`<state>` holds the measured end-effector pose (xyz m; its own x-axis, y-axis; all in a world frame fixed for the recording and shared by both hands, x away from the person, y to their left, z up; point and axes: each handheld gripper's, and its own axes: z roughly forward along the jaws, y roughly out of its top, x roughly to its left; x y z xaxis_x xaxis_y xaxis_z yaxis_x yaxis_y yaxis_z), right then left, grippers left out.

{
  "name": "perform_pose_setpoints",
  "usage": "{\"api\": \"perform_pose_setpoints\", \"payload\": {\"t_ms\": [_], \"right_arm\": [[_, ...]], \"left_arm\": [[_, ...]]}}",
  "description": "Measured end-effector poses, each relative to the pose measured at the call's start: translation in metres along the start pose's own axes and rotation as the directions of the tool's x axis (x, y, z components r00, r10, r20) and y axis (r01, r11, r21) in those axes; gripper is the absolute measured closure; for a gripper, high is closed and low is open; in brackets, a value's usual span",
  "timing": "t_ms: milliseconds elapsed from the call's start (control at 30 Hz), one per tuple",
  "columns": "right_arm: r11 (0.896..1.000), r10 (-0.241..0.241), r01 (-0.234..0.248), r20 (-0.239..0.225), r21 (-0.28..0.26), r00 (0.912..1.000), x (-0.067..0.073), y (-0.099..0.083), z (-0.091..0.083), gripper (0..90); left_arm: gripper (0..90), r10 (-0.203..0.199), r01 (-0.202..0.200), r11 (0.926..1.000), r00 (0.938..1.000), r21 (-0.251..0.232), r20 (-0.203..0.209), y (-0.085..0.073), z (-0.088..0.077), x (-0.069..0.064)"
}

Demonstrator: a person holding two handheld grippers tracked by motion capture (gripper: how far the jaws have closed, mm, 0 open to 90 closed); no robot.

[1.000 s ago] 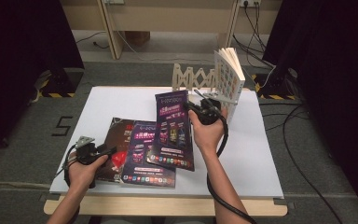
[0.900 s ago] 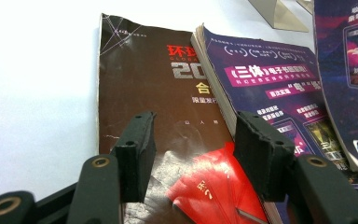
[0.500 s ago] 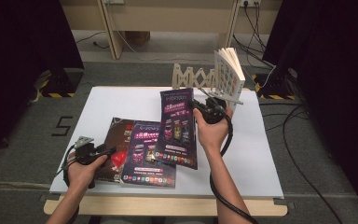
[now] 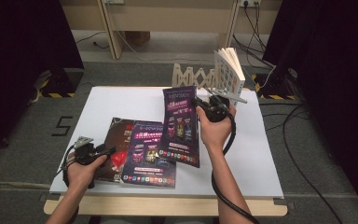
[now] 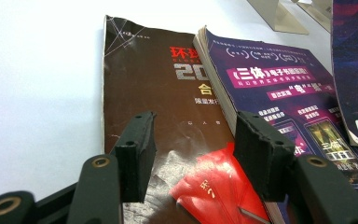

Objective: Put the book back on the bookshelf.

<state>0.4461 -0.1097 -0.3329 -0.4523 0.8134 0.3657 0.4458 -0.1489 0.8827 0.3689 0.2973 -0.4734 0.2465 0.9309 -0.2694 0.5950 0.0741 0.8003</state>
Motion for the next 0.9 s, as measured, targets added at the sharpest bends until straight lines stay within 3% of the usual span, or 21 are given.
{"api": "perform_pose_setpoints", "payload": {"t_ms": [900], "right_arm": [[0.999,0.019,-0.018,0.024,-0.046,0.9995,-0.009,0.013,-0.011,84.5]], "left_arm": [[47.9,-0.005,0.005,1.0000,1.0000,-0.001,0.003,0.001,-0.001,0.001]]}}
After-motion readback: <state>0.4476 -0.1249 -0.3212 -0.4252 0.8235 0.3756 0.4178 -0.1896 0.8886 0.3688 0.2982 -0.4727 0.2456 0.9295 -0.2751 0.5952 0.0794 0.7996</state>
